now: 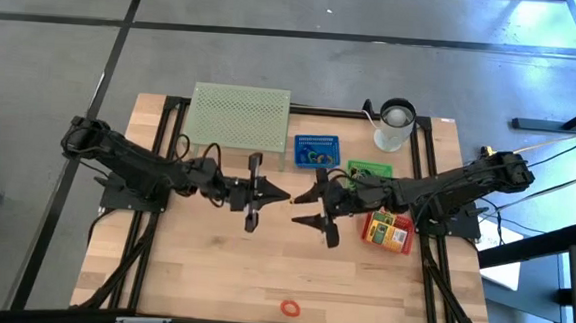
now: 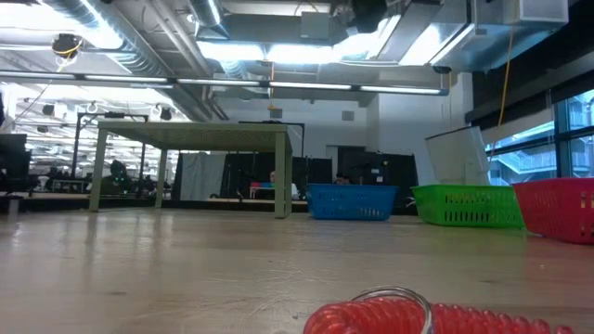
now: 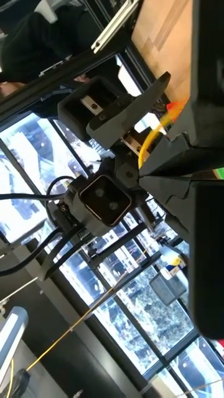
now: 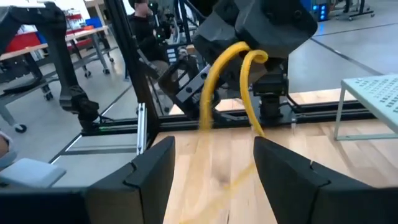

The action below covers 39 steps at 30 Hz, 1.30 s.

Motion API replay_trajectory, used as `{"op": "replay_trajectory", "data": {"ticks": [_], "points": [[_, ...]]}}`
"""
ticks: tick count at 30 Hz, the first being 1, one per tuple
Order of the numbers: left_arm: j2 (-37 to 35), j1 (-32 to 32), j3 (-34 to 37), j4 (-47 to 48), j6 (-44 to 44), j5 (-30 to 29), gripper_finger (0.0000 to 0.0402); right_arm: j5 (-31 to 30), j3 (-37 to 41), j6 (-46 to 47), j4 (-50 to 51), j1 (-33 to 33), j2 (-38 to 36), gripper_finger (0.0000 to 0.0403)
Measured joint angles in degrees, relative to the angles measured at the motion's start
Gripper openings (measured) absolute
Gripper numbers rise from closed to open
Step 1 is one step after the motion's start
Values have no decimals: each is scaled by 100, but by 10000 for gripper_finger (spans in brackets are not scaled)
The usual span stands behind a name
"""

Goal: Pick & Place Office Desk Supplies
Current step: Put the yellow rubber band into the green bin

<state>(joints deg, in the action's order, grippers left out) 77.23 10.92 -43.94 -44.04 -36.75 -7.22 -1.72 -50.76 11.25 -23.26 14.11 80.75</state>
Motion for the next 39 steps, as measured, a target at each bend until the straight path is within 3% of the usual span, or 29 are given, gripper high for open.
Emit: {"op": "replay_trajectory", "data": {"ticks": [18,24,32,39], "points": [[0,-441,0,-152,-4,137,2,18,-2,2,-376,-133,2,210],[0,-475,0,-152,-4,137,2,-4,-2,143,-376,-133,2,151],[0,-472,0,-139,7,137,2,-89,-2,182,-376,-133,2,13],[0,-470,0,-115,799,-81,4,-89,-2,219,-372,-133,2,6]]}}
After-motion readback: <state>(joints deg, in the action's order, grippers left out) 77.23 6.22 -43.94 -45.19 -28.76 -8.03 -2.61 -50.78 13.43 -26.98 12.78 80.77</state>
